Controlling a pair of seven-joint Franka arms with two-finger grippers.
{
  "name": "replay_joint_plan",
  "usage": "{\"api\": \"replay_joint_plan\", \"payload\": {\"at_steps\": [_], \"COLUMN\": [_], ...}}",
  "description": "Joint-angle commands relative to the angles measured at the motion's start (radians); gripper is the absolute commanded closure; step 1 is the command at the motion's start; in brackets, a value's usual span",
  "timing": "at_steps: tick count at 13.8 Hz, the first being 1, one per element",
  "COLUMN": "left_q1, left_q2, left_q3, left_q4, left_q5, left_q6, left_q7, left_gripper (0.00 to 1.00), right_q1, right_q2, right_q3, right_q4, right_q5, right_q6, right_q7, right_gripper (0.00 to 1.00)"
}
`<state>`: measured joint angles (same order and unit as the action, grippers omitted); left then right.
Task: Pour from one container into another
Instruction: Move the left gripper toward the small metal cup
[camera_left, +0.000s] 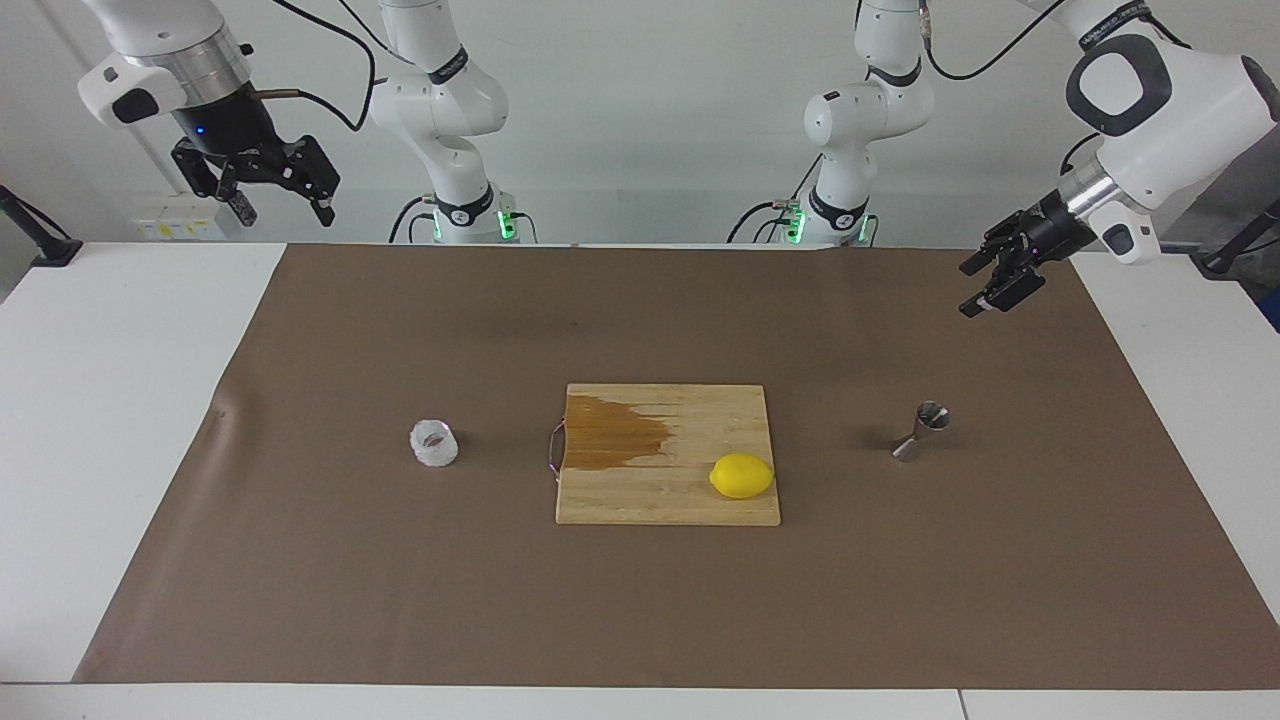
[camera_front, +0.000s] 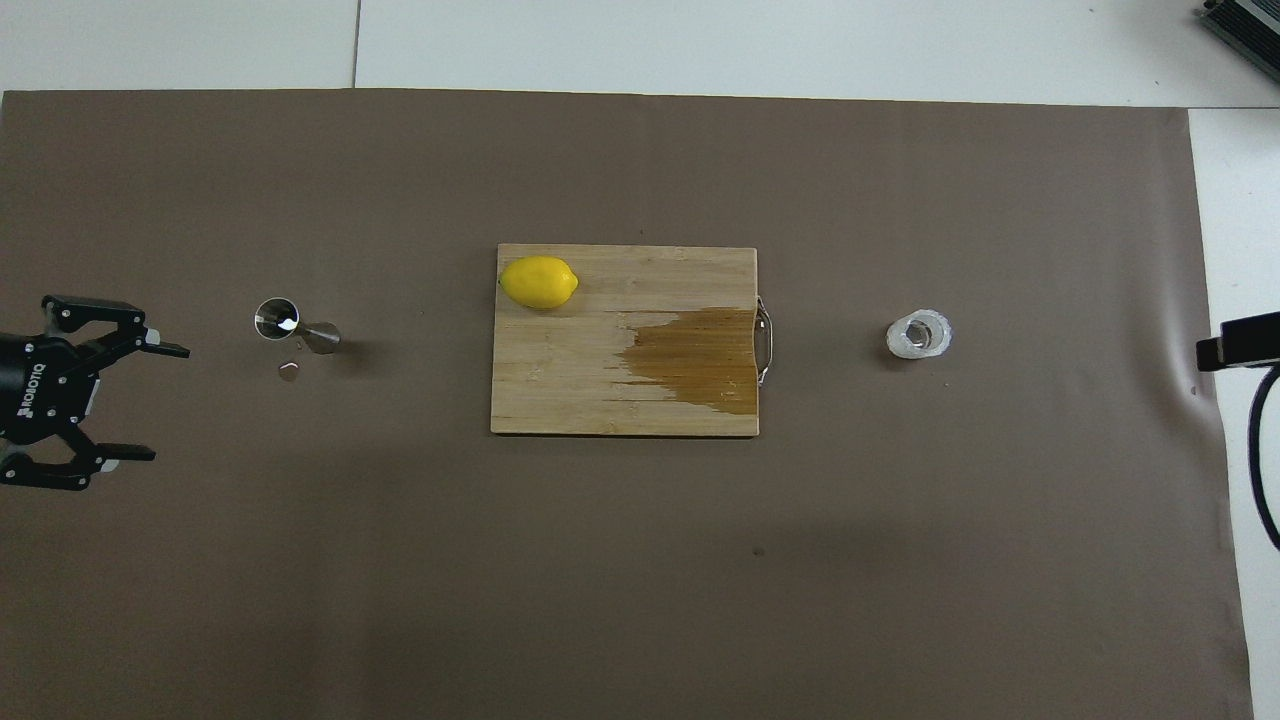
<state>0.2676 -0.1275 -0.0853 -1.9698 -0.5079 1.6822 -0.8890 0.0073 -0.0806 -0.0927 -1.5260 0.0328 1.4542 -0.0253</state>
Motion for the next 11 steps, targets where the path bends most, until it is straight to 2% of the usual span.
{"api": "replay_joint_plan", "payload": {"at_steps": [1,4,8,11], "left_q1": [0.033,0.111,0.162,0.141], "left_q2": [0.034,0.043,0.031,0.019], "left_q3": [-0.008,-0.008,-0.008,-0.01], "left_q4": [-0.021,-0.076,-0.207,-0.29], "left_q5": [-0.072,-0.229,-0.389,-0.48], "left_q6": [0.037,0.114,0.218,0.353], "left_q7": [-0.048,-0.116,-0.14,-0.233], "left_gripper": [0.0,0.0,0.0,0.0], "right_q1": [-0.004,-0.003,-0.004,-0.004], "right_q2": [-0.025,-0.025,-0.025,-0.025], "right_q3": [0.004,0.004,0.004,0.004], "right_q4": [-0.031,-0.033,-0.033,-0.033], "right_q5": [0.01,0.01,0.01,0.01], "right_q6": [0.017,0.017,0.017,0.017], "right_q7": [0.011,0.011,0.011,0.011], "right_gripper": [0.0,0.0,0.0,0.0]}}
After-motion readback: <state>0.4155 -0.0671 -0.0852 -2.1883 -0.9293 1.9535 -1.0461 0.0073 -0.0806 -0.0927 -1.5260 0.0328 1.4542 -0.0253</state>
